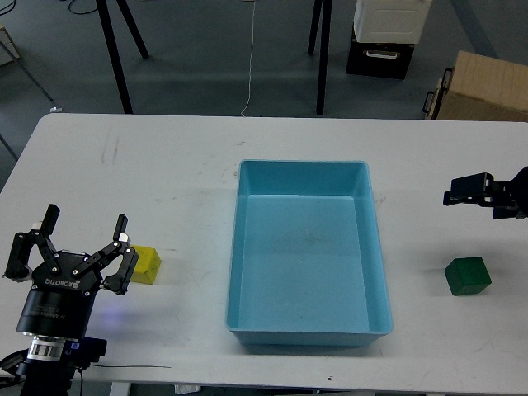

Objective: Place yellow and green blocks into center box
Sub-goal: 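Lower the right gripper onto the green cube and close it, then lift the green cube and carry it over the blue bin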

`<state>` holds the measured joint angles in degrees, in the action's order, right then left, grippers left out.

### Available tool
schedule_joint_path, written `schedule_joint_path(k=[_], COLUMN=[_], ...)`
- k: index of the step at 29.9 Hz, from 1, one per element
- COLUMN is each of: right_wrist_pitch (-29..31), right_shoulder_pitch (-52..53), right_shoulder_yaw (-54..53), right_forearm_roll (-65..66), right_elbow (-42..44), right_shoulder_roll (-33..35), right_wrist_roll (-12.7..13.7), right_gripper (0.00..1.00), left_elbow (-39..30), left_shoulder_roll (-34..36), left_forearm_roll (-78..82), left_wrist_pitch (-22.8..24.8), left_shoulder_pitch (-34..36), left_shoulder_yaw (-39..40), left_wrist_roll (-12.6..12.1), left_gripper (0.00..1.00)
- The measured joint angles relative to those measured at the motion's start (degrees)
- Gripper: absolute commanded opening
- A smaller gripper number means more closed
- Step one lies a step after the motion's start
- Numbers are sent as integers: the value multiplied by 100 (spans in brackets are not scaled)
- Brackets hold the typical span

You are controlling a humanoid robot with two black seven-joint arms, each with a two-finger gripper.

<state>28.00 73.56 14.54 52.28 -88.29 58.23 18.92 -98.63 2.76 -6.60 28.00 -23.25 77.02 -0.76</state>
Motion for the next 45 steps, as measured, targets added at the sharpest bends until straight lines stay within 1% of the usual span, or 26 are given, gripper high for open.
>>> schedule_joint_path(k=[6, 15, 18, 19, 22, 23, 25, 26, 27, 34, 36, 39, 41, 43, 45], right_wrist_pitch=[0, 0, 0, 0, 0, 0, 0, 0, 0, 1, 0, 0, -1, 0, -1], right_shoulder_pitch=[-378, -681, -764, -776, -781, -781, -784, -788, -791, -608, -374, 276, 772, 1240, 1646], right_shoulder_yaw=[6, -2, -15, -18, -22, -22, -22, -22, -22, -249, -474, -642, -621, -465, -185], right_forearm_roll=[418, 450, 450, 455, 479, 485, 495, 498, 500, 438, 387, 17, -393, -800, -1124], right_elbow=[102, 203, 286, 305, 325, 325, 324, 324, 323, 121, -57, -272, -289, -239, -34], right_shoulder_roll=[-256, -527, -674, -698, -753, -776, -823, -833, -833, -620, -501, -450, -620, -1029, -1586], right_wrist_roll=[25, 25, 24, 24, 28, 32, 53, 72, 89, 122, 122, 125, 130, 130, 131], right_gripper=[100, 100, 97, 90, 47, 34, 11, 2, 0, 0, 0, 0, 0, 0, 0], left_elbow=[73, 159, 167, 168, 169, 169, 169, 169, 169, 169, 169, 169, 169, 169, 169], left_shoulder_roll=[2, -12, -12, -12, -8, -6, -6, -6, -8, -16, -20, -21, -27, -36, -38], left_forearm_roll=[6, 10, 10, 10, 10, 10, 10, 10, 10, 10, 10, 10, 10, 10, 10], left_wrist_pitch=[0, 0, 0, 0, 0, 0, 0, 0, 0, 0, 0, 0, 0, 0, 0], left_shoulder_pitch=[12, 49, 49, 49, 49, 49, 47, 44, 42, 30, 25, 23, 22, 21, 15], left_shoulder_yaw=[-3, -3, -3, -3, -3, -3, -3, -3, -3, -3, -3, -3, -2, -3, -2], left_wrist_roll=[1, 1, 1, 1, 1, 2, 3, 4, 5, 6, 6, 6, 7, 7, 8], left_gripper=[100, 100, 100, 100, 100, 100, 100, 100, 100, 100, 100, 100, 100, 100, 100])
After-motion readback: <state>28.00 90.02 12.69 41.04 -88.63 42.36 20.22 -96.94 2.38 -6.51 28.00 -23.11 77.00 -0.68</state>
